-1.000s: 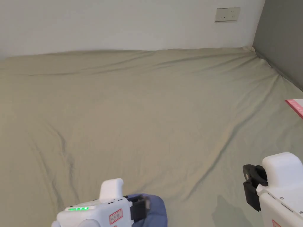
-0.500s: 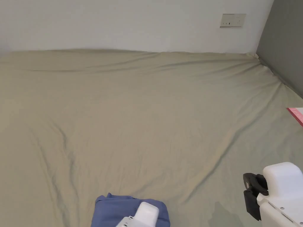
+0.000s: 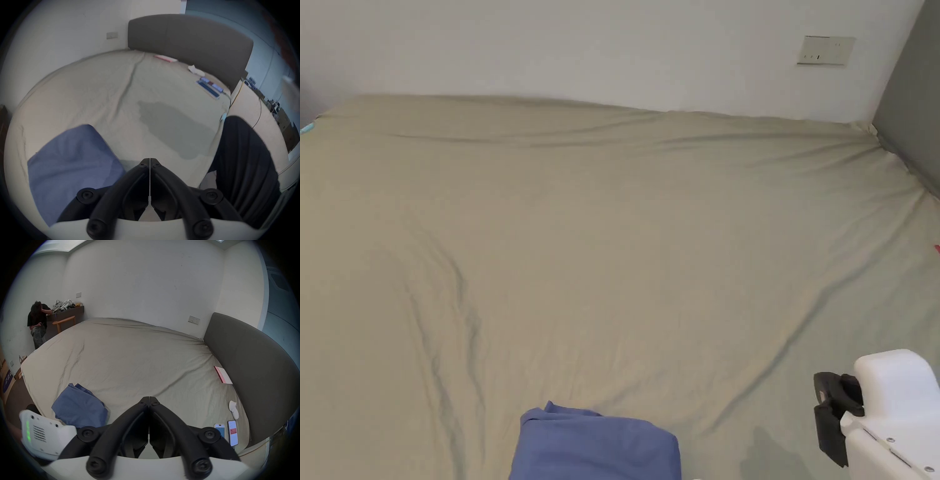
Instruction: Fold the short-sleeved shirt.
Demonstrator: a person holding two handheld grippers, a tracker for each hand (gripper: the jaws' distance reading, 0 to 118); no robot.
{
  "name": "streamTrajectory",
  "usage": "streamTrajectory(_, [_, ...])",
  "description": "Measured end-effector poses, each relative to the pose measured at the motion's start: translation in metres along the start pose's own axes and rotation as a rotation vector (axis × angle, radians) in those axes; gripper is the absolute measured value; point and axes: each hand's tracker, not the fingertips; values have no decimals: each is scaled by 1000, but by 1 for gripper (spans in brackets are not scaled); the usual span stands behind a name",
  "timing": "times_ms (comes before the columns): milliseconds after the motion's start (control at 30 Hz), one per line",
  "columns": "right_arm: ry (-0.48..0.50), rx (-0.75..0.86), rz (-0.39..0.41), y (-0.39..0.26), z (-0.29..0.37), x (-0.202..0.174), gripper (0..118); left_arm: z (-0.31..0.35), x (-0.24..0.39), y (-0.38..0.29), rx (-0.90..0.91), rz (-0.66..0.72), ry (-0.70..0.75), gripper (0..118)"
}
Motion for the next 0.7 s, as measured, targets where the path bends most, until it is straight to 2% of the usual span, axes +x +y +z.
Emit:
streamTrajectory(133, [94, 6, 1, 3, -17, -22, 1, 54, -55, -1, 141, 227, 53, 0])
streamTrajectory(267, [290, -69, -32, -13, -57, -58, 2, 95, -113, -18, 237, 365, 290, 0])
streamTrajectory(433, [371, -282, 73, -60, -119, -116, 2, 115, -173, -48, 221, 495, 363, 0])
streamTrajectory(533, [423, -464, 39, -91, -151, -133, 2, 118, -196, -64, 187, 519, 326, 0])
streamTrajectory(600, [421, -453, 62, -103, -160, -139, 1, 118, -207, -73, 163, 564, 259, 0])
streamTrajectory(667, [423, -438, 48, -94, -157, -135, 1, 116, -218, -81, 161, 622, 203, 0])
streamTrajectory(700, [430, -458, 50, -90, -159, -134, 1, 112, -224, -84, 144, 651, 165, 6])
